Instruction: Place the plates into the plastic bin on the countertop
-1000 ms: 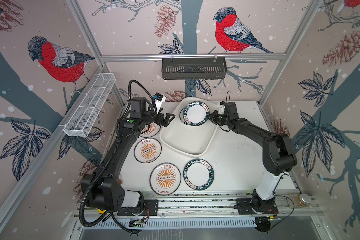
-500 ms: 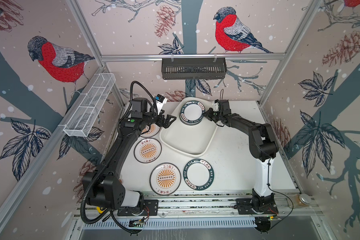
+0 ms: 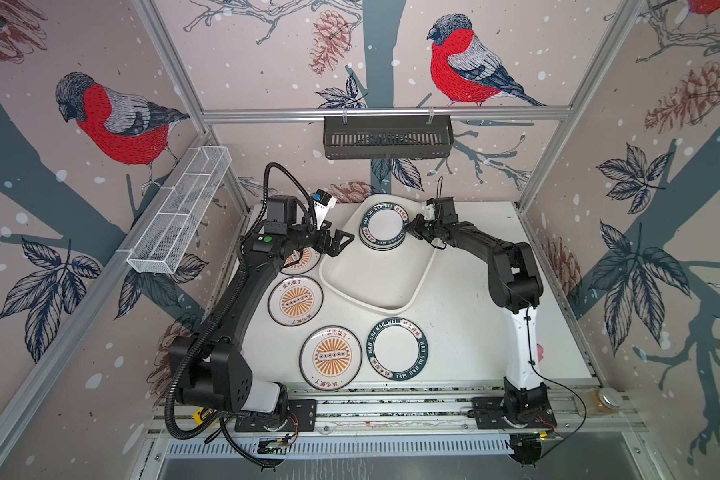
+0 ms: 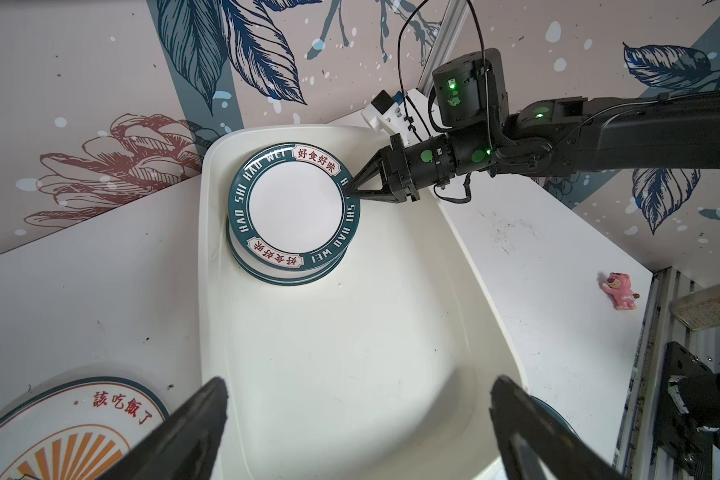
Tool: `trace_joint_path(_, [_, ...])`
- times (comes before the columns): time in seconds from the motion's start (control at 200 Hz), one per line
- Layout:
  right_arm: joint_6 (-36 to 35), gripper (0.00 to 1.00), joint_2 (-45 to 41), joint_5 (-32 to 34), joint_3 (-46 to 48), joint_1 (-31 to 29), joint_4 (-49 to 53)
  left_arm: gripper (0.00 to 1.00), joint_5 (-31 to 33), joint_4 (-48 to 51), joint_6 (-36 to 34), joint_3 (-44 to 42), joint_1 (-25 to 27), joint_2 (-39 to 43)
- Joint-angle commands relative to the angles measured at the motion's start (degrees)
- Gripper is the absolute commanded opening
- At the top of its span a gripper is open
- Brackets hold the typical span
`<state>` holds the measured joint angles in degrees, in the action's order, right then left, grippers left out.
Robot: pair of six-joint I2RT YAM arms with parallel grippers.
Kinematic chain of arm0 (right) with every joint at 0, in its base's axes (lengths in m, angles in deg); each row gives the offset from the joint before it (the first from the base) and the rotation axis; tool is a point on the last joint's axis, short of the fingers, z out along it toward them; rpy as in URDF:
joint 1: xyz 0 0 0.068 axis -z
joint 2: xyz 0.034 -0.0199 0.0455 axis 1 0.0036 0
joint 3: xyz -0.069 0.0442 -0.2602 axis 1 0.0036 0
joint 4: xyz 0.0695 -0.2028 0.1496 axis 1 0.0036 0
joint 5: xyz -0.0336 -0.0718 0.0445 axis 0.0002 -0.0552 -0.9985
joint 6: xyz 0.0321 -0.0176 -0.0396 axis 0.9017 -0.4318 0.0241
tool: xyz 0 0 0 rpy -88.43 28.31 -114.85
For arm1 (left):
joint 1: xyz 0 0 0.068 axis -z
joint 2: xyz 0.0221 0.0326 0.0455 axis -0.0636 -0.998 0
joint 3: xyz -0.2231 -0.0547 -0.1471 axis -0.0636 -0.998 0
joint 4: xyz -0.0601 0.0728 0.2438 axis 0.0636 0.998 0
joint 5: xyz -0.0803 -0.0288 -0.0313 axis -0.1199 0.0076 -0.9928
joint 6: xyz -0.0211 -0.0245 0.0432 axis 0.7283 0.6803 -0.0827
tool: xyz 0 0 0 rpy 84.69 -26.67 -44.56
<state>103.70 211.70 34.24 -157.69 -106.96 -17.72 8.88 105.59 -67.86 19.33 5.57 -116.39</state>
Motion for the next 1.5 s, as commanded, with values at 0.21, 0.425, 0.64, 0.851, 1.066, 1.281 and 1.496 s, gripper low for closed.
trace_joint_path(0.21, [-1.08,0.08,3.2,-1.71,-4.55,-0.05,2.6,0.98,-2.21,0.67,-1.42,0.37,-0.07,-0.18])
trace_joint_path(0.425, [-0.83,0.12,4.7,-2.06,-6.02,0.01,3.44,0.98,-2.5,0.63,-1.52,0.54,-0.07,-0.27])
trace_joint_path(0.64, [-1.0,0.17,5.8,-2.0,-7.56,-0.11,4.91,0.98,-2.65,0.88,-1.88,1.07,-0.12,-0.8])
trace_joint_path(0.851, [-2.53,0.23,6.32,-1.02,-9.65,-0.1,7.81,0.98,-2.88,0.83,-1.78,1.62,-0.07,-1.67])
trace_joint_path(1.066, [-3.44,0.27,6.35,-0.65,-10.87,-0.03,9.99,0.98,-2.96,1.27,-2.04,2.28,-0.07,-2.29])
trace_joint_path(1.281, [-5.02,0.3,6.37,-0.05,-12.34,-0.04,13.09,0.98,-3.35,1.49,-2.13,3.17,-0.07,-2.89])
trace_joint_path(1.496, [-5.9,0.32,6.55,0.09,-12.91,-0.06,14.86,0.97,-3.43,2.0,-2.52,3.15,-0.08,-2.83])
